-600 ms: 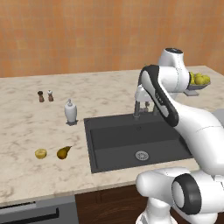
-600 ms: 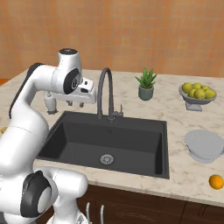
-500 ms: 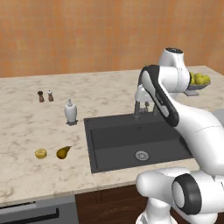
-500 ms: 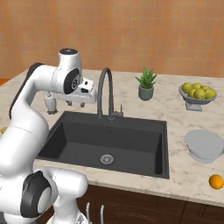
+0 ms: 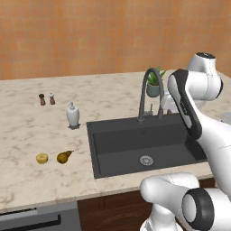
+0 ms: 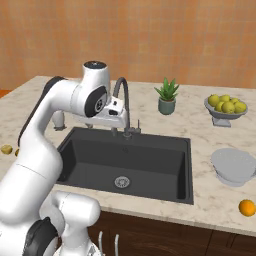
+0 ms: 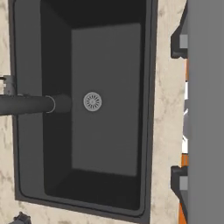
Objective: Put the colander in the sink, put the pear, orange, kiwi in the colander, and turn on the sink faucet and pour water over the colander.
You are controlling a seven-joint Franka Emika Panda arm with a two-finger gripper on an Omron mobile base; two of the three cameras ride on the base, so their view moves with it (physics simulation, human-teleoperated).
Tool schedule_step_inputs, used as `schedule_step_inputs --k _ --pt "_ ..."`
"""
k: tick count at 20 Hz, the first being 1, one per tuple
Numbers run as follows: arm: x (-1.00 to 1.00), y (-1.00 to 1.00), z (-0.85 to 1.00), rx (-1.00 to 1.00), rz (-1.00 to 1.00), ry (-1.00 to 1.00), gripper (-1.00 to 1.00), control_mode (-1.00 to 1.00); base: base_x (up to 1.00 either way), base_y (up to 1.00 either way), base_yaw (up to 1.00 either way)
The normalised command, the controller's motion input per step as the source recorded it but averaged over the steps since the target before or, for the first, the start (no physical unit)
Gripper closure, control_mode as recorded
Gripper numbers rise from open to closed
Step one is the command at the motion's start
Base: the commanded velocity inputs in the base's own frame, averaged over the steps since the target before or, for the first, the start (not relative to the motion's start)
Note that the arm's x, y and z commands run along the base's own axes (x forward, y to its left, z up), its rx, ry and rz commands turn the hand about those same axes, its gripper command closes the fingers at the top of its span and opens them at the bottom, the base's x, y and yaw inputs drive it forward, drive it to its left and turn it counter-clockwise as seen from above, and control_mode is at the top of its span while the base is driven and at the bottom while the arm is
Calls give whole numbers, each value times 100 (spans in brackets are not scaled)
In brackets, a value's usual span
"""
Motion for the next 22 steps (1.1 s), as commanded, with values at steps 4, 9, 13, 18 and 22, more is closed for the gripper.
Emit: schedule_step_inputs --k 4,9,13,18,22 --pt "-15 -100 -9 0 0 0 -100 -100 0 0 0" --pt "0 -100 -10 -1 2 4 -100 -100 0 0 0" --pt "0 -100 -21 -3 3 7 -100 -100 0 0 0" --pt "0 -100 -34 -7 3 7 -100 -100 0 0 0" --pt "0 -100 -38 -7 5 2 -100 -100 0 0 0"
